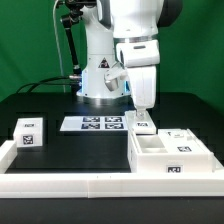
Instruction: Assemble cabinet
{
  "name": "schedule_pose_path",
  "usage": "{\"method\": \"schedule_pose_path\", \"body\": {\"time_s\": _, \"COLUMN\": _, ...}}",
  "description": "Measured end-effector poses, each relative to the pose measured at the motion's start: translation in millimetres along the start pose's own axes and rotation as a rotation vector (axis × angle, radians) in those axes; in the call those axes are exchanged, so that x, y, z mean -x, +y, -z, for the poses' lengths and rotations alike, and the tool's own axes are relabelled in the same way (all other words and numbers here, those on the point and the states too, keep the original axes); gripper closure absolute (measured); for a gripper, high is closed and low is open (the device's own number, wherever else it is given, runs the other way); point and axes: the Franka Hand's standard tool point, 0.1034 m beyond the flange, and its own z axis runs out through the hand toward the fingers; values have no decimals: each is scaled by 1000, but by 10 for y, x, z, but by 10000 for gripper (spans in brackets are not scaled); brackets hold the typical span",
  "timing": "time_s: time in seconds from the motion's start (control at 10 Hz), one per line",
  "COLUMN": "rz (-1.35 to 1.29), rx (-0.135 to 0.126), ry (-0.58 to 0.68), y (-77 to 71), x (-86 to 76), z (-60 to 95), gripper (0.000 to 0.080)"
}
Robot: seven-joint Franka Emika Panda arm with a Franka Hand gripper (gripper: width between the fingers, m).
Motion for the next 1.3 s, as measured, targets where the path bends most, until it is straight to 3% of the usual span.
{"method": "schedule_pose_path", "body": {"time_s": 0.3, "rz": -5, "rx": 16, "ry": 4, "y": 38, "x": 13, "z": 6, "gripper": 728}}
{"method": "schedule_pose_path", "body": {"time_s": 0.6, "rz": -6, "rx": 14, "ry": 4, "y": 32, "x": 18, "z": -1, "gripper": 728}}
{"method": "schedule_pose_path", "body": {"time_s": 0.9, "rz": -2, "rx": -6, "ry": 6, "y": 44, "x": -23, "z": -22, "gripper": 728}}
{"method": "schedule_pose_path", "body": {"time_s": 1.3, "rz": 0, "rx": -4, "ry": 10, "y": 82, "x": -12, "z": -32, "gripper": 728}}
